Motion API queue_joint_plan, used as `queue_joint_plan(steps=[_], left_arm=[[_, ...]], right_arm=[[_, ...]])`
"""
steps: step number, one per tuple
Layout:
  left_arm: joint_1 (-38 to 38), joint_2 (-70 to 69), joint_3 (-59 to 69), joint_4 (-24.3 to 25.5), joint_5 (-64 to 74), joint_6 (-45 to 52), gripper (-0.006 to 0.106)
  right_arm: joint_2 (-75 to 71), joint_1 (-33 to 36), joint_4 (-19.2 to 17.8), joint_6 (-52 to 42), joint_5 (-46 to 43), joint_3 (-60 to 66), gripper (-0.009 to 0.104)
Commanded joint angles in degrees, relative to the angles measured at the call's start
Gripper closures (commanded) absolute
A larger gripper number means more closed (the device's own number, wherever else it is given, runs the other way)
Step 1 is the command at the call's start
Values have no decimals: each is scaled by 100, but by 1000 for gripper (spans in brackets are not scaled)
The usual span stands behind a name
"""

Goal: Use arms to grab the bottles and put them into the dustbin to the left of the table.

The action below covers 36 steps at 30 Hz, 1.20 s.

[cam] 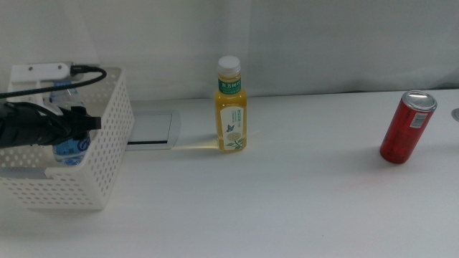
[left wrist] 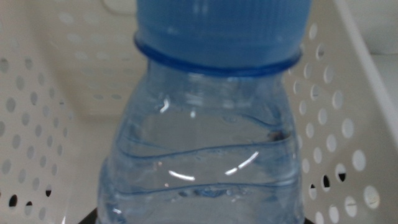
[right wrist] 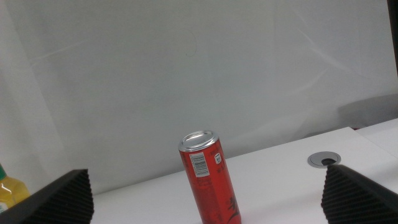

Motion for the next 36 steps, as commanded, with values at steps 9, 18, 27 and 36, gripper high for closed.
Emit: queue_joint_plan(steps=[9,18,27,36], left_arm=[[11,59,-62,-63,-235,-37,72],[11,59,-62,-63,-499,-85,13],[1,-249,-62,-263,-488,-282,13],[-73,-1701,-506,-263,539,-344,13]], right_arm=[[-184,-40,-13,-111,-41,37,-8],[-184,-40,-13,-111,-41,37,-8],[-184,-40,-13,-111,-29,37,-8],[-184,-40,-13,-111,-29,37,-8]])
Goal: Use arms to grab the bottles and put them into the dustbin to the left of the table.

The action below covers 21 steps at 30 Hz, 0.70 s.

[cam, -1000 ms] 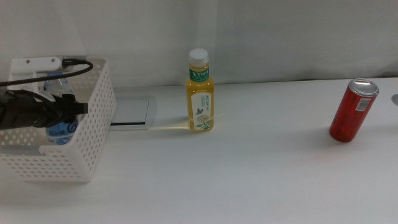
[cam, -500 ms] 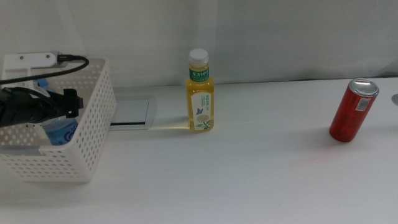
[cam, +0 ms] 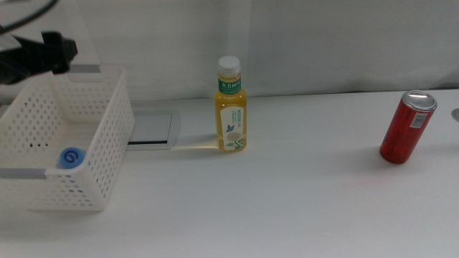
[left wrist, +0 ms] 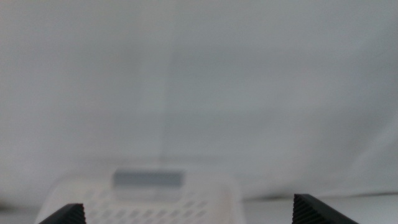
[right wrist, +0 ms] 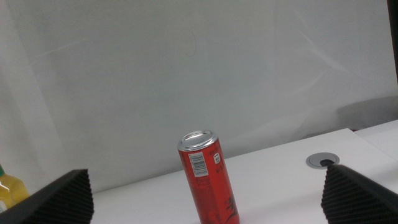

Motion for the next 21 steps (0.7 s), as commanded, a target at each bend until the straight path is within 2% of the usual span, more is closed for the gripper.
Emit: queue_joint_plan(steps=[1,8,13,16,21], left_arm=[[-141,-364,-54,-46,311,-66,13],[-1247,-955,-54,624,414,-339,13],[-1913,-999,-43,769,350,-644,13],[-2267,-972,-21,769,303,-721,18],[-2776,-962,263,865,-400,-1292,20]], right_arm=[[-184,-40,-13,-42,-29,37,-8],[-184,-40,-13,-42,-40,37,-8],[-184,-40,-13,-42,-40,37,-8],[-184,-40,-13,-42,-40,37,-8],[-184,-40,-13,-42,-40,37,-8]])
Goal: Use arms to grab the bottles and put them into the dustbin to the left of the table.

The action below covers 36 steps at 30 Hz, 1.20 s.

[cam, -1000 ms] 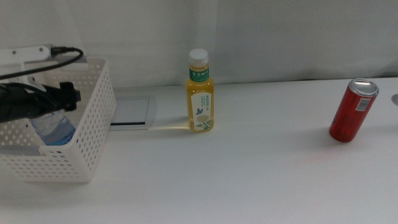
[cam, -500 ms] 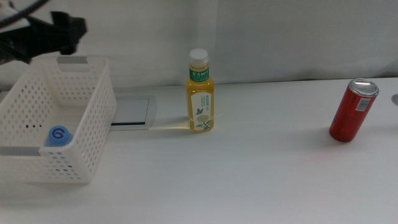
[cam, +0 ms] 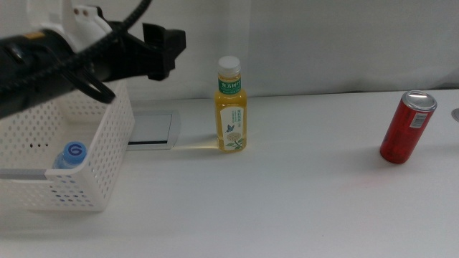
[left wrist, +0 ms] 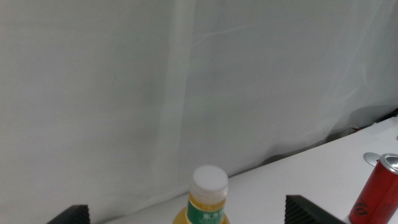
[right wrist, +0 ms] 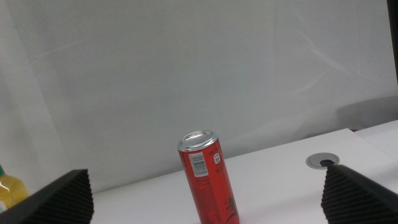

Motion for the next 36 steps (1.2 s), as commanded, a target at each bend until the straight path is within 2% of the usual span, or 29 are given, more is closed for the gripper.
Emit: queue_joint_plan(steps=[1,8,12,19,21,24,26,29,31,36], left_arm=[[-225,12,207,174,-380,-421,20],[-814,1,1060,737,-1036,-1126,20],[-1156,1,1370,768,-1242,-1337,20],[-1164,1,1445,775,-1220,-1337,20],[-1152,1,1445,1455,-1036,-1893,20],[-1153,-9,1445,2994,-857,-3595,20],[-1153,-9,1445,3668,-746,-4282,20],[-1165,-9,1447,4185,-428,-4813,20],[-1165,-9,1504,4361,-205,-4936,20],[-1165,2,2208,4466,-996,-4865,20]], right_arm=[[-184,-40,-13,-42,-40,37,-8],[-184,-40,-13,-42,-40,37,-8],[-184,-40,-13,-42,-40,37,-8],[-184,-40,-13,-42,-40,37,-8],[-184,-40,-13,-42,-40,37,-8],[-184,-40,-13,-42,-40,37,-8],[-184,-40,-13,-42,-40,37,-8],[-184,-40,-13,-42,-40,37,-8],[-184,-40,-13,-42,-40,37,-8],[-184,-40,-13,-42,-40,37,-8]])
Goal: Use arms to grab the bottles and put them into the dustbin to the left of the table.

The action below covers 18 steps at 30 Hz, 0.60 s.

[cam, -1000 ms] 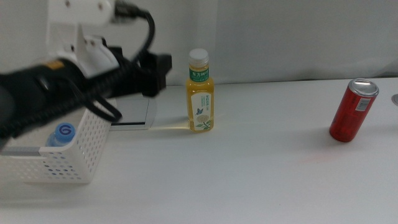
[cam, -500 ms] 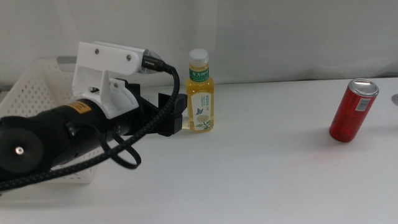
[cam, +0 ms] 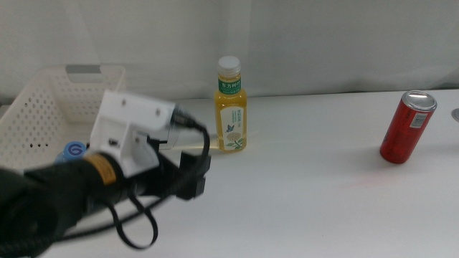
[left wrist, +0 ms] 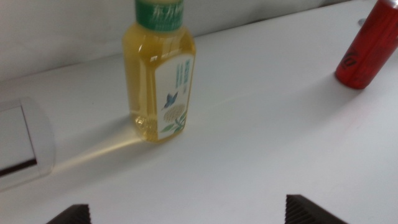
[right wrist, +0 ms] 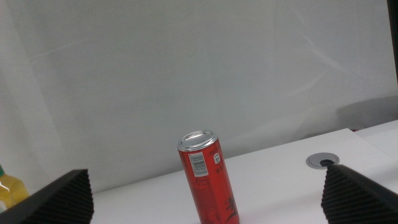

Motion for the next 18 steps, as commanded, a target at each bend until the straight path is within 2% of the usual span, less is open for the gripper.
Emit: queue_joint_plan(steps=[1,10,18], left_arm=[[-26,21,439,46,-723,-1,20],[-26,851,972,46,-2989,317,19],[-26,1820,972,24,-4373,317,10]], right_arm=[[-184,-40,-13,-42,-40,37,-8],[-184,-40,-13,-42,-40,37,-8],[-184,-40,-13,-42,-40,37,-8]])
